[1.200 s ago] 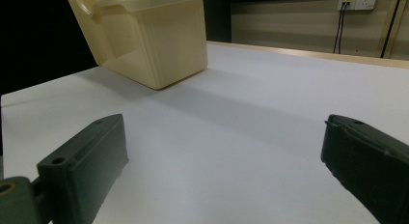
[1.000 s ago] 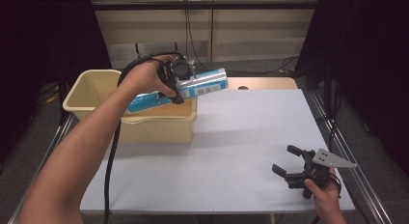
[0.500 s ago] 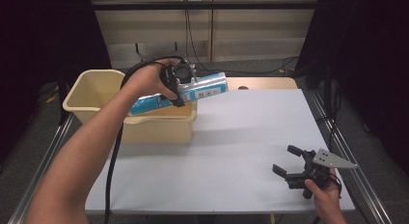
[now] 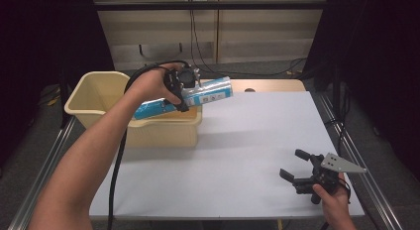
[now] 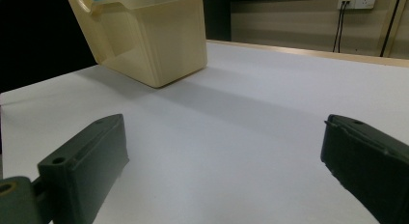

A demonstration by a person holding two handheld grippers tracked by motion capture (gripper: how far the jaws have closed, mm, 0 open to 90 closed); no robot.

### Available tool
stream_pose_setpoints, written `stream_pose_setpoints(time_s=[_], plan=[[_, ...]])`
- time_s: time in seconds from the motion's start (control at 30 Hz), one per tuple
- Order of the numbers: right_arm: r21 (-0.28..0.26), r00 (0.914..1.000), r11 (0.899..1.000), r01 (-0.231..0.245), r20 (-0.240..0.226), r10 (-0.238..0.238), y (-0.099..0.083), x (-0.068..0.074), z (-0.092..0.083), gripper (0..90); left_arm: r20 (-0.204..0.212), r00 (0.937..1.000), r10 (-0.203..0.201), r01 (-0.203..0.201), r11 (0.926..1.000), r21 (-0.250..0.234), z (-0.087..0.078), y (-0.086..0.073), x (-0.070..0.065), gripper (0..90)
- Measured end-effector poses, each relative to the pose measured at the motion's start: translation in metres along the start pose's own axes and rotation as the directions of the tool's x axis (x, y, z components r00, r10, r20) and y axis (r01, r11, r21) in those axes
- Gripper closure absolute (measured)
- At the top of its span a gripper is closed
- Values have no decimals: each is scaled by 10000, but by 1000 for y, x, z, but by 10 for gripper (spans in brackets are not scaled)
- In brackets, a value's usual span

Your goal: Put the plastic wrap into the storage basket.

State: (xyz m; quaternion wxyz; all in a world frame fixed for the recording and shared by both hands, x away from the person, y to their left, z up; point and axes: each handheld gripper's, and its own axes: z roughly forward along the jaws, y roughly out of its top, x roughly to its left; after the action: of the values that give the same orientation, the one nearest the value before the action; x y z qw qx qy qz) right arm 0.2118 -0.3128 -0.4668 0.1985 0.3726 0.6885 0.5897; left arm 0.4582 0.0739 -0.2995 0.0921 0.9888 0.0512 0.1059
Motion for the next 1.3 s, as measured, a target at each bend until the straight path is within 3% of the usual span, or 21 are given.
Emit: stream_pose_setpoints(time_s=[0.3,0.63,0.93,1.13,1.3], plan=[[-3,10000,10000,34,14,-34,0,0,0,22,122,9999,-60,61,9999,-87,4,-2,2,322],[-46,10000,10000,28,16,-28,0,0,0,22,267,9993,243,-241,9997,-77,7,-4,4,321],[-17,10000,10000,50,47,-50,0,-1,0,22,228,9993,283,-281,9996,-85,10,-6,4,320],[-2,10000,10000,21,49,-21,0,-1,0,22,312,9995,12,-4,9996,-271,13,-9,4,320],[-13,10000,10000,9,35,-9,0,-1,0,22,492,9988,-13,19,9999,-107,17,-12,5,317]])
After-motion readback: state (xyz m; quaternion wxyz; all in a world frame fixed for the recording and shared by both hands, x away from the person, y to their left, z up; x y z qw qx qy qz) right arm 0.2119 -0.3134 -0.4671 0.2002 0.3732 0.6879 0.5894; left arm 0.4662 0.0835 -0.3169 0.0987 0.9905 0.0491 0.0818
